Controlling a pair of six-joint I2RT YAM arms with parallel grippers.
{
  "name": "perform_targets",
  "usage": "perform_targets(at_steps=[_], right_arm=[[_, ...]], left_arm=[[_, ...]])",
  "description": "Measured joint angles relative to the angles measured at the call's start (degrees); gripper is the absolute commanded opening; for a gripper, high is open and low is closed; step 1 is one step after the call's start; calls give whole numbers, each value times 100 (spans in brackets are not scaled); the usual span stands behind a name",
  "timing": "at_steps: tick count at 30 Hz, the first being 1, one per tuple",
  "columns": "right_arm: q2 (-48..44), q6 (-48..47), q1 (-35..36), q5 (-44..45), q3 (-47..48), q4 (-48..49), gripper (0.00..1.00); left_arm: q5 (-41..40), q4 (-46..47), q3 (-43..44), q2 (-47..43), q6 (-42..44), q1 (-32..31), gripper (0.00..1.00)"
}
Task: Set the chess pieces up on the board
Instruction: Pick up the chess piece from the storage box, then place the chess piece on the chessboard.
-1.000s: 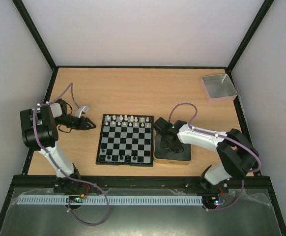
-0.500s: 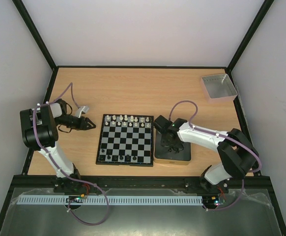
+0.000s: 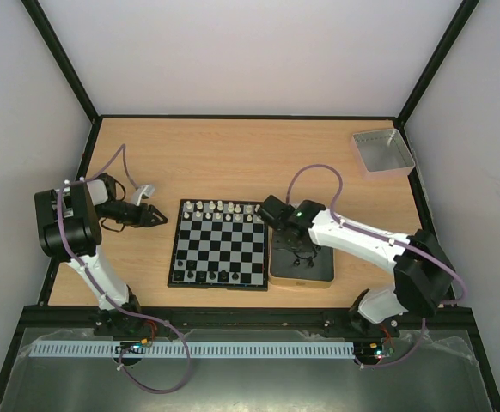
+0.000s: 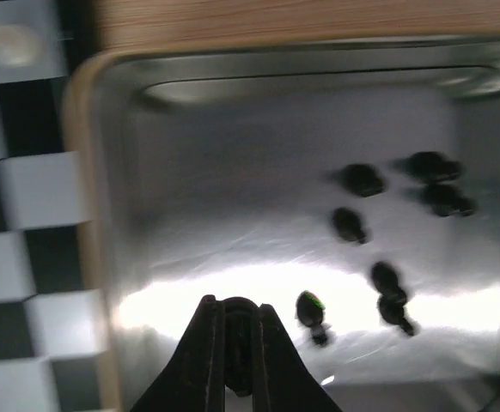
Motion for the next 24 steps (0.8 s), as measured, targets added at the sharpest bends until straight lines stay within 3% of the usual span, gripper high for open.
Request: perform_targets(at_steps=[11,24], right_arm=[[726,708,1773,-153,894,-28,3],[1314,918,2155,-470,938,356,3]], left_arm=[[15,0,-2,2,0,9,46],[15,-2,-2,4,0,11,46]])
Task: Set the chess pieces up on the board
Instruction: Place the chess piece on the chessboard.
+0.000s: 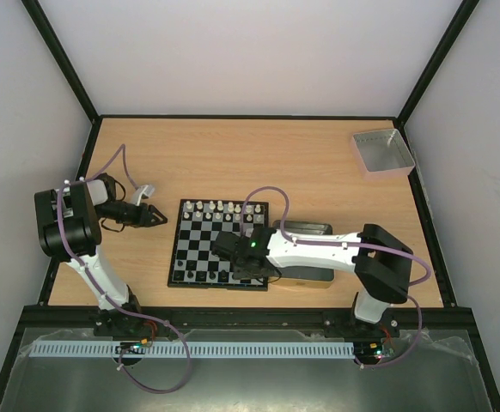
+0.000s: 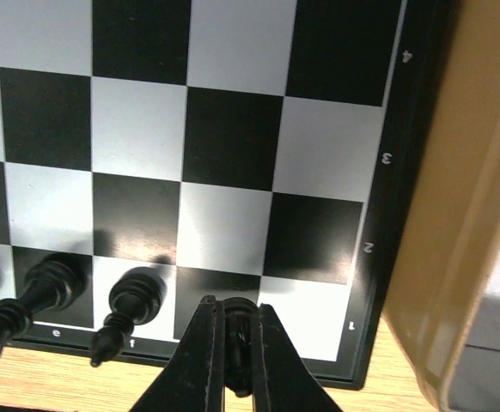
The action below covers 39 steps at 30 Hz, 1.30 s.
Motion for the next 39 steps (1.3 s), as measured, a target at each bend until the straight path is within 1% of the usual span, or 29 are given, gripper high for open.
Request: perform_targets(at_steps=[16,19,22,28,32,39], right_arm=[[323,-2,39,-168,39,269,4],[350,-4,39,-184,39,273,8],[369,-11,39,-201,39,273,15],[382,-17,39,-271,39,328,20],[389,-15,39,-278,39,367,29],[404,2,13,-107,234,275,29]], left_arm=[[2,0,0,0,0,0,46],[2,0,0,0,0,0,46],[4,0,0,0,0,4,46],[13,0,0,0,2,9,46],[15,0,0,0,2,11,46],[20,-2,0,0,2,22,46]])
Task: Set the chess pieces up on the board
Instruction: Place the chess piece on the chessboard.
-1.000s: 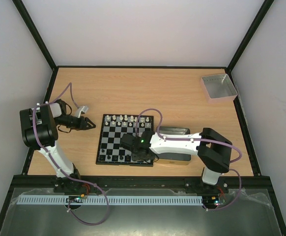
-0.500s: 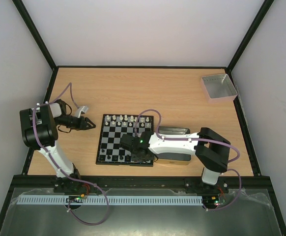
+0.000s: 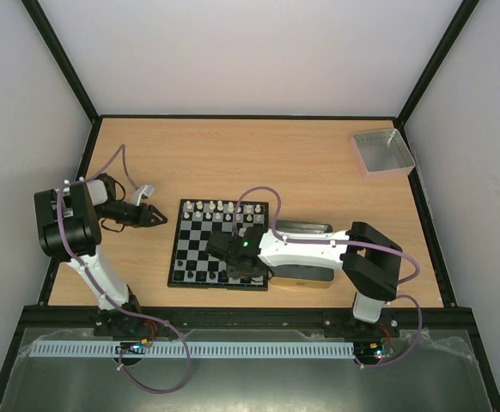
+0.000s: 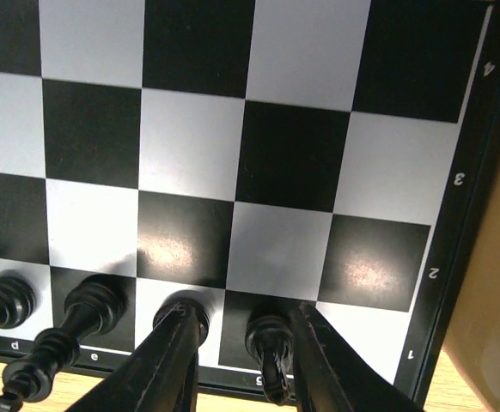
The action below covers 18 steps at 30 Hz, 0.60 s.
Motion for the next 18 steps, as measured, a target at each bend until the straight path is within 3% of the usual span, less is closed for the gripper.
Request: perform_targets(at_steps=[12,18], right_arm=[[-190,-186,-706,505,197,-444,26],[-870,-402,-1401,776,52,-616,19]], left_arm=[[4,2,0,4,0,2,46],[13,0,0,7,-2,4,46]])
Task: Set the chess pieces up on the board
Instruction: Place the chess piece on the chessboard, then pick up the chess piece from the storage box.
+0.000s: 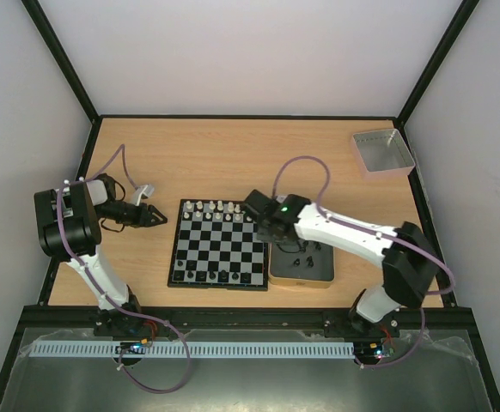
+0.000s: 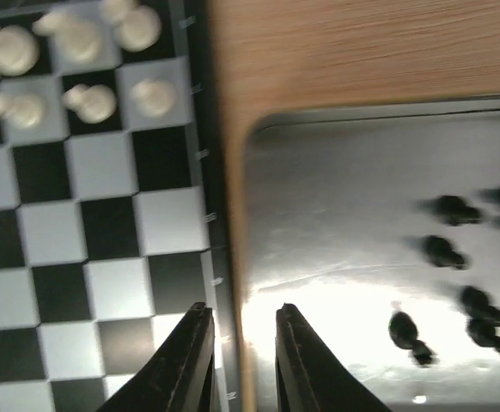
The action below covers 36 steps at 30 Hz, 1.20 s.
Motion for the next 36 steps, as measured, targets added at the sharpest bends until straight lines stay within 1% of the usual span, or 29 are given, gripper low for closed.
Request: perform_targets(at_steps=[5,13,20,36], right_arm=[[-758,-55,-529,72,-776,-52,17],[-1412,-74,-675,-197,-1596,44,18],[-1475,-81,-715,-420,-1950,264,20],[-1475,-142,-791,-654,-2503,717,18]], left_arm=[[17,-2,0,13,-2,11,45],[61,-11,4,39,-2,31,45],[83,-55,37,74,-4,35,45],[85,-50,31,68,-4,39,46]])
